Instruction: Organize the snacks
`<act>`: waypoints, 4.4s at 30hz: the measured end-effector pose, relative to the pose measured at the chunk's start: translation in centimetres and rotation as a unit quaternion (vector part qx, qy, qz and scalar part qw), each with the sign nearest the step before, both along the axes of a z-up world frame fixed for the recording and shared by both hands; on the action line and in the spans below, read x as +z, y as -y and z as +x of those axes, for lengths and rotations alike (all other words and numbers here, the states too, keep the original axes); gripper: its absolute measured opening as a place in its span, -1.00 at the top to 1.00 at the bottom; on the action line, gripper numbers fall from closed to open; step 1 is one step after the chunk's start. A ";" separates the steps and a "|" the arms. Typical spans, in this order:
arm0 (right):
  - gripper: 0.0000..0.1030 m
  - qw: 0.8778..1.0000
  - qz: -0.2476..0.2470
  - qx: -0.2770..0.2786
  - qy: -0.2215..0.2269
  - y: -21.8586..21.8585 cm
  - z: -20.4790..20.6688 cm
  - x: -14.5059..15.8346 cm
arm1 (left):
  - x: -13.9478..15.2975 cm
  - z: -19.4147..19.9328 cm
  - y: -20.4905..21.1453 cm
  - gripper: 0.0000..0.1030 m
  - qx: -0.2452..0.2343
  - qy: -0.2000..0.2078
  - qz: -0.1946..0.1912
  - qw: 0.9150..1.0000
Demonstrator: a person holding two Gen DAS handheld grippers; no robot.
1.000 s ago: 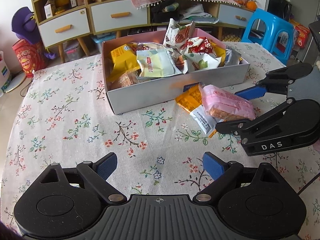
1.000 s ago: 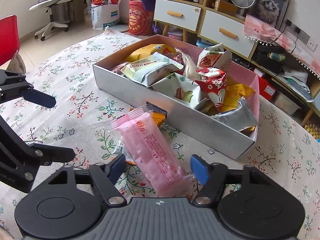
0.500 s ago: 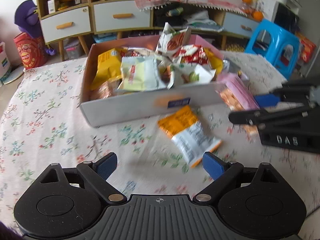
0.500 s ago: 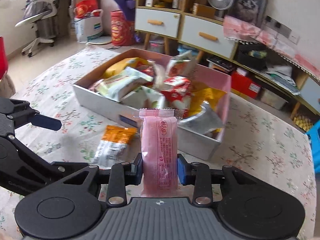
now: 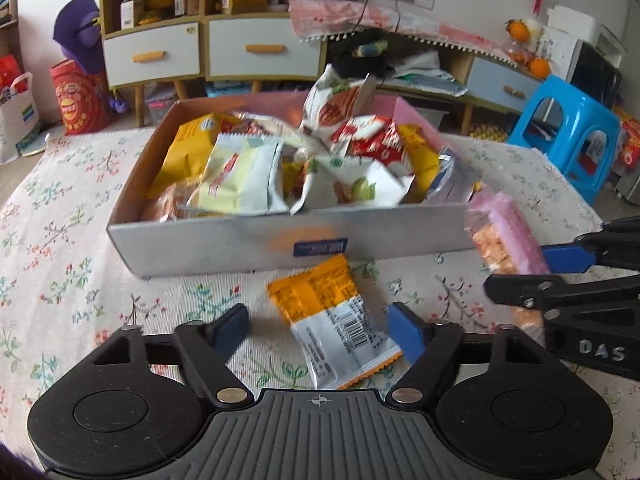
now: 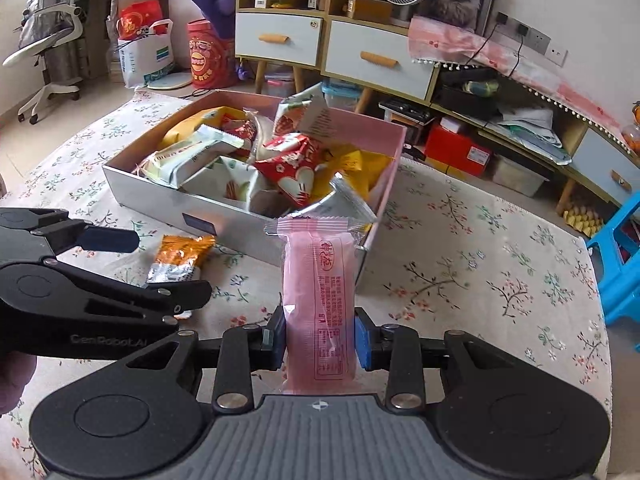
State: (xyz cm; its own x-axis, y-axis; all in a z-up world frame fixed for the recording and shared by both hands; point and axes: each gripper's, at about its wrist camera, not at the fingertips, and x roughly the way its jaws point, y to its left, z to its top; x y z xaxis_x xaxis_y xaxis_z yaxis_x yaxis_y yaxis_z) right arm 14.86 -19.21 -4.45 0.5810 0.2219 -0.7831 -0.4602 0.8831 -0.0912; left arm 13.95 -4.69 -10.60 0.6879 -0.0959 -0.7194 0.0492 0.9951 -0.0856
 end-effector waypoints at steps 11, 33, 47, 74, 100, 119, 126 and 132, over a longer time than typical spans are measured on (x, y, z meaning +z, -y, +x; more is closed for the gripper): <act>0.59 1.000 -0.003 -0.004 -0.006 0.1 -0.1 -0.1 | 0.5 -0.5 -1.2 0.30 0.010 -0.007 -0.010 1.000; 0.59 0.989 0.110 -0.082 -0.048 1.0 1.1 3.9 | 6.3 -1.9 -5.4 0.30 0.001 -0.004 -0.064 0.998; 0.59 0.986 0.129 -0.099 -0.044 -0.1 4.8 5.2 | 9.2 4.1 -5.0 0.30 -0.015 0.017 -0.038 0.999; 0.58 0.975 0.163 -0.147 -0.048 -0.8 16.1 2.2 | 5.6 17.4 -5.1 0.29 -0.005 0.011 -0.026 1.000; -0.45 0.976 0.154 -0.151 -0.013 -0.8 13.3 4.4 | 7.2 13.2 -6.1 -0.64 -0.002 0.010 -0.009 1.000; -0.75 0.977 0.129 -0.168 -0.007 0.9 3.6 5.3 | 6.9 2.1 -6.8 -0.91 0.018 -0.014 -0.007 1.000; -0.75 0.982 0.109 -0.150 -0.019 -0.1 -0.4 4.5 | 5.8 -2.0 -6.3 -0.91 0.020 -0.029 0.009 0.999; -0.80 0.987 0.093 -0.131 -0.021 -1.6 -3.5 5.1 | 6.0 -4.5 -5.9 -0.92 0.029 -0.044 0.032 0.998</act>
